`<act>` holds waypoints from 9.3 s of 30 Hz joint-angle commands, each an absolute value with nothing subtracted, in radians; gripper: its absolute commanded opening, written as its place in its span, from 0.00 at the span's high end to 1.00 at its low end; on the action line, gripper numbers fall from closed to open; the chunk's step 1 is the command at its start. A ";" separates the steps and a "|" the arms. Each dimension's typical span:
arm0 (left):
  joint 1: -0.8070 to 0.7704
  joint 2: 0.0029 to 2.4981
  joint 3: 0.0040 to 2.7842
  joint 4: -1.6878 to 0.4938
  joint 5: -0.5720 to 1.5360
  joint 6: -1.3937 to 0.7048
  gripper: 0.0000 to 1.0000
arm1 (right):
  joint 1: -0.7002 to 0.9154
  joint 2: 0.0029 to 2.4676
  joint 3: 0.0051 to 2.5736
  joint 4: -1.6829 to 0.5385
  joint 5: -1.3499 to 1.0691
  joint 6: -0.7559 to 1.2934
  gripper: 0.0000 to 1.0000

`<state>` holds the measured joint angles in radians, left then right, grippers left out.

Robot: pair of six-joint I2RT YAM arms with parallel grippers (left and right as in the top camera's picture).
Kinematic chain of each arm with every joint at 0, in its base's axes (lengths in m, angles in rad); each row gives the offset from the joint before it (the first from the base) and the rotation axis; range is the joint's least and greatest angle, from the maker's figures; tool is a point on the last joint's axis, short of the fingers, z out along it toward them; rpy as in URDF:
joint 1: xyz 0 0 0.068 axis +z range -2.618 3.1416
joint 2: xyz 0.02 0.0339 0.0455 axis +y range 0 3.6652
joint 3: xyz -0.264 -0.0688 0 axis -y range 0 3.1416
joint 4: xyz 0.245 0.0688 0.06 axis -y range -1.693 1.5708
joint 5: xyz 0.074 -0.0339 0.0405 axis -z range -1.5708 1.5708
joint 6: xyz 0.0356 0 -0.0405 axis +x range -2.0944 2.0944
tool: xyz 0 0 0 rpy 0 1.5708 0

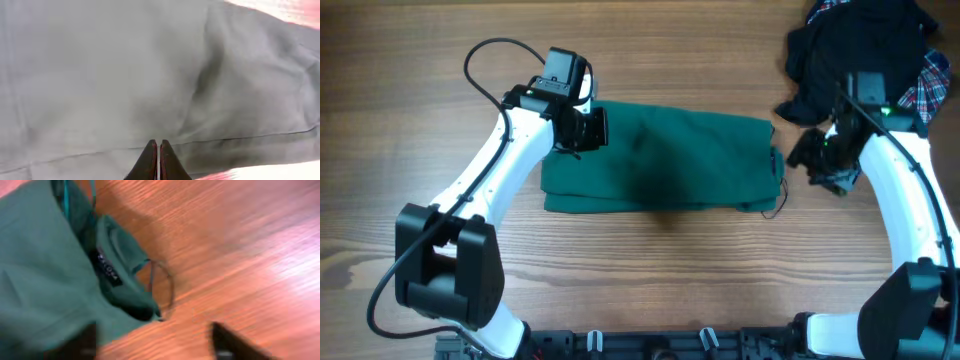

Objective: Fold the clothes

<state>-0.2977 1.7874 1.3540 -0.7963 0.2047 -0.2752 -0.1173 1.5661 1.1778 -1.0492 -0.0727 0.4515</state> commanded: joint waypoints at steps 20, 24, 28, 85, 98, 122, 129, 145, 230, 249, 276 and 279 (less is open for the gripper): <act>-0.332 1.788 1.352 -0.771 0.189 -0.240 0.96 | -0.085 1.803 0.862 -0.305 -0.688 0.329 0.14; -0.332 1.788 1.352 -0.778 0.188 -0.239 0.96 | -0.051 1.803 0.864 -0.273 -0.598 0.406 0.95; -0.300 1.776 1.352 -0.804 0.188 -0.239 0.96 | -0.074 1.786 0.968 -0.393 -0.507 0.420 0.96; -0.124 1.238 1.352 -1.094 0.159 -0.214 0.96 | 0.631 2.168 1.525 -0.480 -0.314 0.496 0.96; -0.125 1.321 1.247 -0.989 0.241 -0.218 0.95 | 0.535 1.767 1.610 -0.671 -0.176 0.291 0.96; 0.009 1.826 1.045 -0.507 0.786 -0.089 0.00 | 0.333 2.079 1.510 -0.757 0.027 0.451 0.96; -0.008 1.946 1.045 -0.433 0.819 -0.086 0.00 | 0.333 2.115 1.510 -0.668 0.027 0.490 0.96; -0.112 1.977 1.045 -0.299 0.862 -0.170 0.00 | 0.471 2.170 1.511 -0.501 -0.174 0.508 0.95; 0.561 1.921 1.342 -0.403 0.220 -0.703 0.96 | 0.256 1.715 1.664 -0.947 0.001 0.474 0.96; 0.297 1.845 1.395 -0.566 -0.057 0.184 0.96 | 0.256 1.715 1.664 -0.963 -0.001 0.475 0.96; 0.316 2.080 1.428 -0.371 0.116 0.021 0.96 | 0.256 1.715 1.664 -0.985 -0.018 0.496 0.96; 0.316 1.856 1.428 -0.364 0.115 0.021 0.96 | 0.256 1.710 1.665 -1.016 0.012 0.496 0.96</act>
